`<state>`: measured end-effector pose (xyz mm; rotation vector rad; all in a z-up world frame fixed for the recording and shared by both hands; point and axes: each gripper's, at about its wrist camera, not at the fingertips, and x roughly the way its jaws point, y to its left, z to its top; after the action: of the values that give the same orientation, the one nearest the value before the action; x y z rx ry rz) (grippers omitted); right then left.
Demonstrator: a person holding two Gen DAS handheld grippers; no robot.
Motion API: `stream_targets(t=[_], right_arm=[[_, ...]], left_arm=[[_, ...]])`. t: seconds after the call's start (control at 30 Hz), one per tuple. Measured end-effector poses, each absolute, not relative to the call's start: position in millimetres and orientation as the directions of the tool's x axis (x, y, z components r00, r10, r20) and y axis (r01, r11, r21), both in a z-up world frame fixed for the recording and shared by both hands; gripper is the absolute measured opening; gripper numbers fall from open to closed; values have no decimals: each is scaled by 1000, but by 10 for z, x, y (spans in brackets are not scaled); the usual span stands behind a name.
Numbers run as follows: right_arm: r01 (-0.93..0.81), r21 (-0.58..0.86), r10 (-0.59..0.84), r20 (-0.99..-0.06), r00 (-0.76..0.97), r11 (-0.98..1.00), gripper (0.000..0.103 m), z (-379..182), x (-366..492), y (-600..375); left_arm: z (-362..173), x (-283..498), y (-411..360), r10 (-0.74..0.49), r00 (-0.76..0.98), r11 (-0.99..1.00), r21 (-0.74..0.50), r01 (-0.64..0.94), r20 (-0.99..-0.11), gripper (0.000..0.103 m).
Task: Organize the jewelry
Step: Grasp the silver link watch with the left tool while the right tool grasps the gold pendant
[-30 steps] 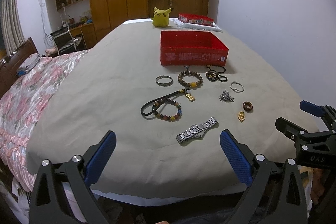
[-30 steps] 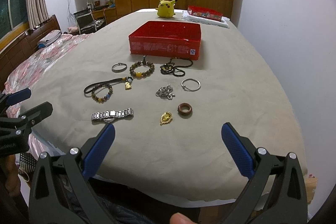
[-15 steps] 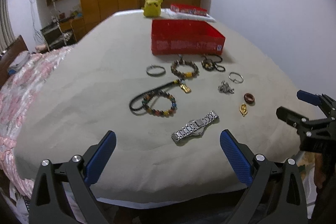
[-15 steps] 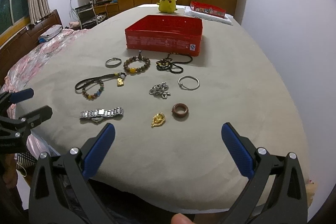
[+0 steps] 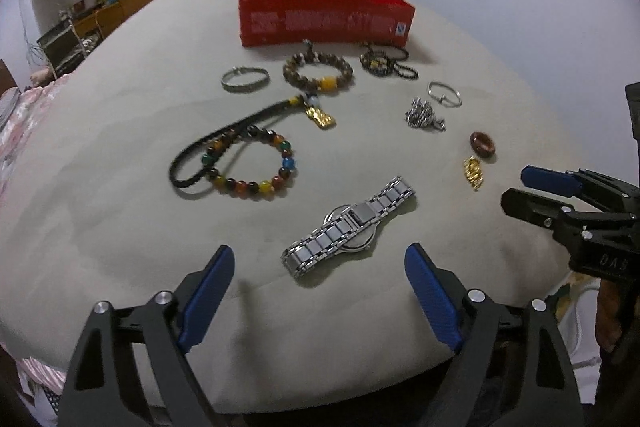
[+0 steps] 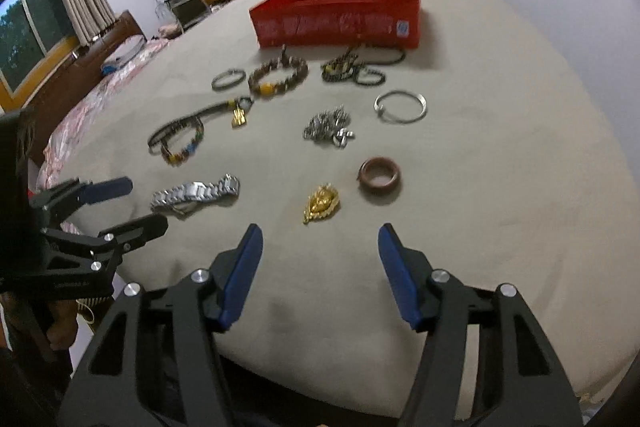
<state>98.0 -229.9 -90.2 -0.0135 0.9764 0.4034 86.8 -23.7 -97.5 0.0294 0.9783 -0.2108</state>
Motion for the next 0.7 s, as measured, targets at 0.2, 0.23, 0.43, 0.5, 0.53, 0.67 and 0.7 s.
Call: stream_targets(t=[0.2,0.23,0.43,0.5,0.53,0.67,0.7], right_arm=[[-361,145,320,-811,490,921,45,-1009,1063,-2210],[-363,143,320,-808,494,921,45,-1013,1077,-2212],[-380,110,311,-795,521,918,44,-1060,1129,-2158],[-385,110,316,-791,524,916,44,-1071,1140,-2157],[-388,110,318,-789,526,915,43,-1072,1149,-2149],[-393,112,325,-782,531,913,38,-1079,1160,-2151],[-394,110,325,-781,533,912,37,-1079,1160,-2151]], left_arm=[[-1083,940,-287,-158,522,976,-50,214,-838,85],[-1090,948,-293,-155,523,975,-46,216,-838,85],[-1097,964,-351,-152,534,971,-24,238,-832,78],[-1092,987,-363,-154,536,970,-25,241,-830,71],[-1090,998,-370,-155,535,970,-25,243,-830,69],[-1068,1004,-391,-162,539,967,-24,254,-826,48],[-1063,1003,-395,-168,539,966,-27,259,-825,46]])
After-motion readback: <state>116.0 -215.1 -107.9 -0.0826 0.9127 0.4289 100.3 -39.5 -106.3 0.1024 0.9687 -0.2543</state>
